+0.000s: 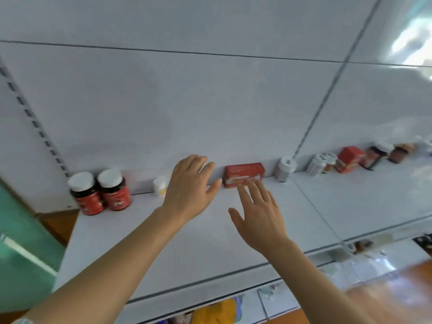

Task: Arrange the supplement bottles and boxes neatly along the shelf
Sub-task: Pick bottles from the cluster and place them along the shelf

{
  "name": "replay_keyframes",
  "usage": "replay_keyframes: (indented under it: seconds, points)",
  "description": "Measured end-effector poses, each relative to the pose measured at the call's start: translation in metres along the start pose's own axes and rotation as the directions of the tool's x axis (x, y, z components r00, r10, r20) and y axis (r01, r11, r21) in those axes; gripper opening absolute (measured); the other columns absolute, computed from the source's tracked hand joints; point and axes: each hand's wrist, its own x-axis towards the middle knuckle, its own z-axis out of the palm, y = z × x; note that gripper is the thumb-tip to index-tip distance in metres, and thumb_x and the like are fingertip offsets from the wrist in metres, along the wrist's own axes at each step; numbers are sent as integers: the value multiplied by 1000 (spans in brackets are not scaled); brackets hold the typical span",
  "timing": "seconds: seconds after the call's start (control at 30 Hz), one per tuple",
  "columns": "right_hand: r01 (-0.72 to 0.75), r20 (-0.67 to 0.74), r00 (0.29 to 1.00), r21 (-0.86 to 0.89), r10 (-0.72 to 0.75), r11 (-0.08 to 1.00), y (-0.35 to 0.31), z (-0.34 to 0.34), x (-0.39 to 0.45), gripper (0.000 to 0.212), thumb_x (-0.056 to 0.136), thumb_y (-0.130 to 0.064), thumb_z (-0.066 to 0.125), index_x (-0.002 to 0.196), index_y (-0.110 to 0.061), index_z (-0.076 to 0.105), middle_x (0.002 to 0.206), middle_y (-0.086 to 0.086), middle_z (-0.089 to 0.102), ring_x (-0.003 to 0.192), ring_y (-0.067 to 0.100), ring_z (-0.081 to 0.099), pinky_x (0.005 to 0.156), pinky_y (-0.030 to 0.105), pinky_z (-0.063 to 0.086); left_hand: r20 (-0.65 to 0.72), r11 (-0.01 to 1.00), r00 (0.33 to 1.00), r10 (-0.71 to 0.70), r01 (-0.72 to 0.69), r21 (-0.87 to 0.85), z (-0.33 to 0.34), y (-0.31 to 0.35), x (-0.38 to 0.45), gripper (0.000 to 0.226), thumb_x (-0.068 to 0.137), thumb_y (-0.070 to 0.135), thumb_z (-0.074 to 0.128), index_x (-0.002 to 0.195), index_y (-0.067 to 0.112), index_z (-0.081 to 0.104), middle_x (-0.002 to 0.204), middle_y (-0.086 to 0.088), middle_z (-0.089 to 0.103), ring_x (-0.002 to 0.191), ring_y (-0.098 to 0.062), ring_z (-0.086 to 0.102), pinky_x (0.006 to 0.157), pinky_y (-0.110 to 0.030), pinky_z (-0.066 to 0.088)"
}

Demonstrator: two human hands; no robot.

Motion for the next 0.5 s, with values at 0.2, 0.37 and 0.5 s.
replay_keyframes:
  seconds: [0.2,0.37,0.5]
  points:
    - [-115,-13,993,-16,115,993,128,-33,-63,66,99,-52,36,153,-14,30,161,13,25,151,32,13,121,43,17,33,996,996,83,-82,-37,36,140,27,52,92,51,40,124,15,60,132,-4,57,126,-27,48,107,-44,39]
    - [-204,-3,979,-34,204,978,241,-61,-107,68,100,-53,34,156,-17,20,164,10,14,152,29,3,123,42,10,133,991,983,127,-119,-64,74,258,47,62,96,56,36,142,17,46,152,-7,40,143,-26,30,116,-46,27]
    - [-303,5,953,-43,303,952,318,-78,-135,70,100,-57,28,157,-20,11,165,8,7,152,27,-1,123,40,5,185,975,958,218,-205,-88,101,340,70,64,97,57,35,148,18,39,157,-6,33,146,-25,23,119,-42,21]
